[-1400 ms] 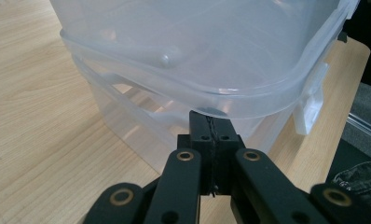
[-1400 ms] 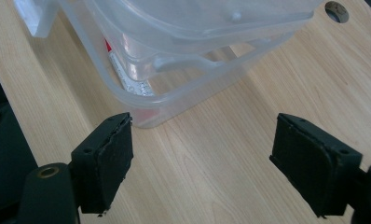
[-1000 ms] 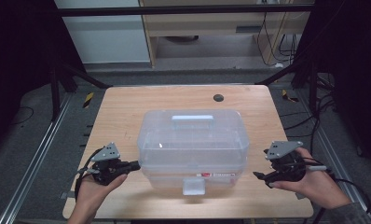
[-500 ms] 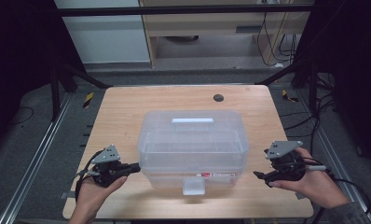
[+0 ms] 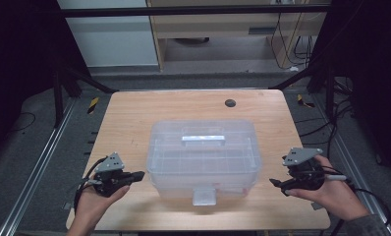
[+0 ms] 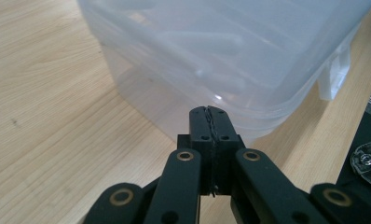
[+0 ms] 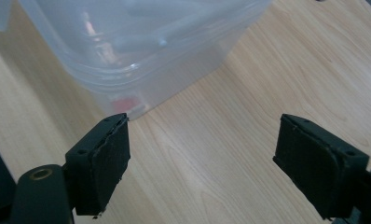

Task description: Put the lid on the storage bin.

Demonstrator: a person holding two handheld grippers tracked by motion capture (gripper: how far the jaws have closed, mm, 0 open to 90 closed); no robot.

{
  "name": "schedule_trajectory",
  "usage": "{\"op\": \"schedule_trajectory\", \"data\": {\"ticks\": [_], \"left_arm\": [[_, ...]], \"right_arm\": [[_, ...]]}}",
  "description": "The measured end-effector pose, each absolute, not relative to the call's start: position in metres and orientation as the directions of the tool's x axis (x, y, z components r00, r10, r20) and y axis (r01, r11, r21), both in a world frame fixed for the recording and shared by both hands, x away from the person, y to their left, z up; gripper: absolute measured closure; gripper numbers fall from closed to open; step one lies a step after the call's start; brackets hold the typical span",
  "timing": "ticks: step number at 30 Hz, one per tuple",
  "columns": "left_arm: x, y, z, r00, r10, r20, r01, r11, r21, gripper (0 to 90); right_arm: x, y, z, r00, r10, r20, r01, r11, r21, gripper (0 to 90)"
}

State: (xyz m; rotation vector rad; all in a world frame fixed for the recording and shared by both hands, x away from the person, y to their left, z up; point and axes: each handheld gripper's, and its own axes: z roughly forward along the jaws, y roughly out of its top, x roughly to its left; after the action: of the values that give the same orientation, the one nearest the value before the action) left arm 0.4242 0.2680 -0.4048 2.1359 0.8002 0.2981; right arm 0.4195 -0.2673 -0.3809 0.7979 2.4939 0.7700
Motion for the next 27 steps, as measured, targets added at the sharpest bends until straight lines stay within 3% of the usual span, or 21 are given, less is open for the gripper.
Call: {"op": "schedule_trajectory", "data": {"ticks": [8, 16, 22, 25, 27], "left_arm": [[0.446, 0.292, -0.414, 0.714, 0.698, -0.057, 0.500, -0.451, 0.739, 89.9], [0.480, 0.310, -0.433, 0.659, 0.751, -0.051, 0.575, -0.459, 0.677, 90.0], [0.502, 0.316, -0.445, 0.609, 0.791, -0.057, 0.599, -0.412, 0.687, 89.3], [0.512, 0.316, -0.452, 0.583, 0.811, -0.057, 0.601, -0.384, 0.701, 82.6], [0.517, 0.316, -0.457, 0.556, 0.830, -0.043, 0.596, -0.362, 0.717, 71.2]], "right_arm": [[0.435, -0.278, -0.393, -0.649, 0.723, -0.236, 0.481, 0.630, 0.610, 14.0], [0.468, -0.286, -0.418, -0.592, 0.783, -0.192, 0.569, 0.574, 0.589, 16.7], [0.495, -0.287, -0.437, -0.531, 0.830, -0.172, 0.621, 0.519, 0.588, 17.4], [0.508, -0.288, -0.446, -0.484, 0.860, -0.165, 0.642, 0.476, 0.601, 17.6], [0.515, -0.290, -0.451, -0.449, 0.879, -0.160, 0.649, 0.444, 0.619, 17.7]]}}
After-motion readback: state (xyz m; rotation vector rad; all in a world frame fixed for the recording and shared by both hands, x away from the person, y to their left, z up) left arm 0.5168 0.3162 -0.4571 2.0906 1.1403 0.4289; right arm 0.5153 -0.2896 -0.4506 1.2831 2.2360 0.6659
